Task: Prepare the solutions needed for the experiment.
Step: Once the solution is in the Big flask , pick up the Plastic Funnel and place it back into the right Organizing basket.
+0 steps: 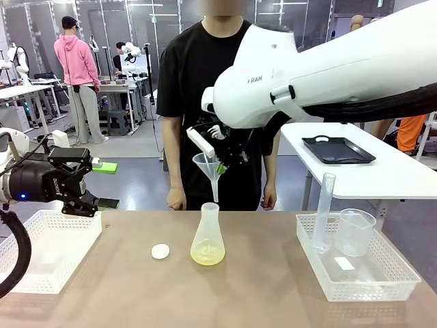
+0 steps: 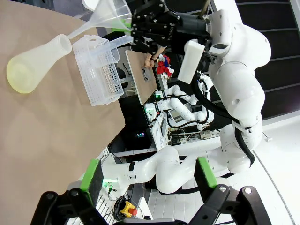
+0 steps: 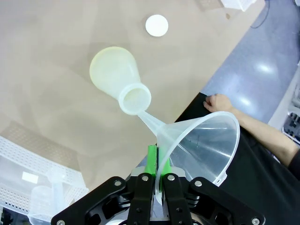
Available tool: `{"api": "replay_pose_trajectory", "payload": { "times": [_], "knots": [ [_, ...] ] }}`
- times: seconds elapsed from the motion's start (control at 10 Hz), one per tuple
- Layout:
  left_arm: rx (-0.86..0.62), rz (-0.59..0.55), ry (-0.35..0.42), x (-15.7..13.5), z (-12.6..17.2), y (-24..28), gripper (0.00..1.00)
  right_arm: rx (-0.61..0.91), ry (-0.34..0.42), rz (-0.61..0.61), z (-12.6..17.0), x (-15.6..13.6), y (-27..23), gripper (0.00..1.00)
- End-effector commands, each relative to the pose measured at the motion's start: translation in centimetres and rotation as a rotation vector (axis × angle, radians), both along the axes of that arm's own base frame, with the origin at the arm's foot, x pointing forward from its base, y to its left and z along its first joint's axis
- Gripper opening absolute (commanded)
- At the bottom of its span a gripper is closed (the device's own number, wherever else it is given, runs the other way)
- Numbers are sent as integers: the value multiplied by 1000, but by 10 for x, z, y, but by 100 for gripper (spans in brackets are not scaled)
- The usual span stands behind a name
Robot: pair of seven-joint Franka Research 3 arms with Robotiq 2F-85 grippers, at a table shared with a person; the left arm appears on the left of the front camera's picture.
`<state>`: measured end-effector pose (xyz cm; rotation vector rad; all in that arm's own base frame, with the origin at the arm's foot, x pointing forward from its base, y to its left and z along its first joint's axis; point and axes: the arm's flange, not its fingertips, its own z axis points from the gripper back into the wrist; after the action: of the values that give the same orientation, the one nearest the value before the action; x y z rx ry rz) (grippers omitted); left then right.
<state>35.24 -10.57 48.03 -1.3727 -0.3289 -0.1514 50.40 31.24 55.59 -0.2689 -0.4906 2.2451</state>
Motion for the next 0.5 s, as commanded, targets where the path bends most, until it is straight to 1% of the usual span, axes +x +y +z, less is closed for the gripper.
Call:
{"api": "replay_pose_trajectory", "payload": {
  "times": [0.0, 0.1, 0.2, 0.3, 0.4],
  "knots": [
    [-22, 1, -2, 0, 2, -2, 100, 15, -4, -74, 8, -20, -31, 0],
    [-22, 1, -2, 0, 2, -2, 100, 57, -16, -27, 17, -29, -46, 0],
    [-22, 1, -2, 0, 2, -2, 100, 50, -49, -45, 23, -33, -54, 0],
    [-22, 1, -2, 0, 2, -2, 100, 83, -63, -70, 25, -37, -61, 0],
    [-22, 1, -2, 0, 2, -2, 100, 89, -36, -113, 22, -41, -74, 0]
  ]
}}
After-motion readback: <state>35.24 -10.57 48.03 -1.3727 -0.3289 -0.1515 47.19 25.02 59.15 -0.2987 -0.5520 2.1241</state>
